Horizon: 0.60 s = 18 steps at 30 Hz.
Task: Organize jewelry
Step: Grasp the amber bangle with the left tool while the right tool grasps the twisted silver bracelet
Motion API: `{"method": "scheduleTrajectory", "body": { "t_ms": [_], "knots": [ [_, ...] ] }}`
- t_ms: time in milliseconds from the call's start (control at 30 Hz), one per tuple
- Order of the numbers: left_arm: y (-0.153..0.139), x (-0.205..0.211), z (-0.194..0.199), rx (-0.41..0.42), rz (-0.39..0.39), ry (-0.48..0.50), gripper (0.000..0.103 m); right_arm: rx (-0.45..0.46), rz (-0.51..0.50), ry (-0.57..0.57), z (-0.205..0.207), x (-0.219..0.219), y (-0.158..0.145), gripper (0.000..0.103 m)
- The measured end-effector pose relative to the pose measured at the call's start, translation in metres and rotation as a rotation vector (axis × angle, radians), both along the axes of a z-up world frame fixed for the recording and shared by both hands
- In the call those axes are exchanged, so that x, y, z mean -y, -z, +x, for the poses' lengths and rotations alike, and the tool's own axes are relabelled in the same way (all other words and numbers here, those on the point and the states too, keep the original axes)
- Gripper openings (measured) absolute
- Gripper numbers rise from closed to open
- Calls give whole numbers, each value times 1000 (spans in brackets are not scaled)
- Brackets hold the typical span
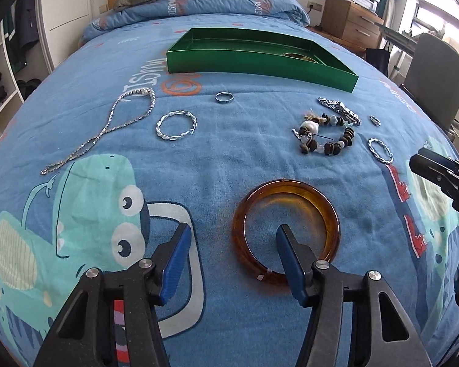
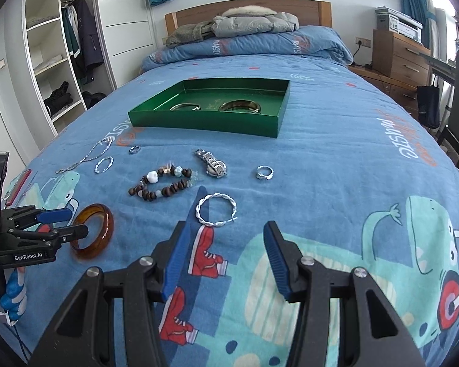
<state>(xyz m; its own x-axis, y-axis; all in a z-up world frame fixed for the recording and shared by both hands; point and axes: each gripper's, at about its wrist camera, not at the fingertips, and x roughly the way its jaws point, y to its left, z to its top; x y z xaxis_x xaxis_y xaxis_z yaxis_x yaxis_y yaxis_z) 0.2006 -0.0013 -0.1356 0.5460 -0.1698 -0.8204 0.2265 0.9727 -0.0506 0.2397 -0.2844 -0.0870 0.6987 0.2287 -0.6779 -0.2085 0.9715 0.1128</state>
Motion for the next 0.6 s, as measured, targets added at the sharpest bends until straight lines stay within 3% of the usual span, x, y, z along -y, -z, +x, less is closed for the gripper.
{"method": "scheduleTrajectory", "body": {
  "t_ms": [233, 333, 400, 467, 567, 600],
  "knots": [
    [3, 8, 4, 24, 30, 32, 48, -46, -38, -47, 36, -18, 21, 48],
    [3, 9, 7, 30, 29, 39, 39, -58, -46, -50, 43, -21, 28, 48],
    [3, 10, 9, 32, 22, 45, 22, -62, -50, -51, 46, -22, 29, 48],
    [2, 13, 11, 30, 16, 49, 13, -70, -54, -53, 48, -23, 31, 48],
    [1, 16, 11, 37, 24, 46, 11, -75, -58, -56, 49, -22, 30, 45],
    [1, 16, 11, 40, 25, 46, 11, -75, -58, -58, 48, -22, 30, 37]
  ]
}}
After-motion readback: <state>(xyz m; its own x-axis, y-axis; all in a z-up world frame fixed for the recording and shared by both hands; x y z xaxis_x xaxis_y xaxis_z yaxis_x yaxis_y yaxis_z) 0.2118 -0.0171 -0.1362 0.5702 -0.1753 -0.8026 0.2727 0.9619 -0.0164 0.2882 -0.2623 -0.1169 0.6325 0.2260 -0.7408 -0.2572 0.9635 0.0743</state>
